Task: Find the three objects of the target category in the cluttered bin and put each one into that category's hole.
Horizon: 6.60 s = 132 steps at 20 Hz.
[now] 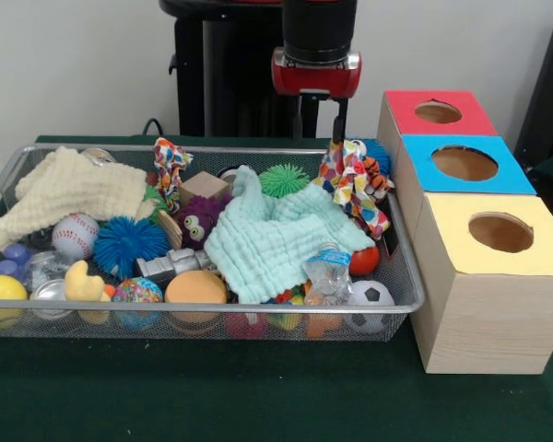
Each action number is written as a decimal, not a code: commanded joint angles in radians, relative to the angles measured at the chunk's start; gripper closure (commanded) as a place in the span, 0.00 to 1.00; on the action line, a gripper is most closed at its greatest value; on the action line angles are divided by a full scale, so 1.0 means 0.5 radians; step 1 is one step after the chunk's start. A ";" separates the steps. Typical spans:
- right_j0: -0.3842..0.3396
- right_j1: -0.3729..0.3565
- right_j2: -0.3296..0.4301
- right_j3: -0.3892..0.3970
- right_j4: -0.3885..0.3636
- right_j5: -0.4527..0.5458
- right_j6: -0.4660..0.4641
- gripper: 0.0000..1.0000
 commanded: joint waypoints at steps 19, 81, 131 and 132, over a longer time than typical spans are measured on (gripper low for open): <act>0.235 0.314 0.091 0.008 0.061 -0.296 0.256 0.00; 0.278 0.181 0.034 -0.487 0.324 0.688 0.163 1.00; 0.600 0.444 -0.056 -1.269 0.579 1.439 0.596 1.00; 0.628 0.448 -0.070 -1.260 0.593 1.400 0.620 1.00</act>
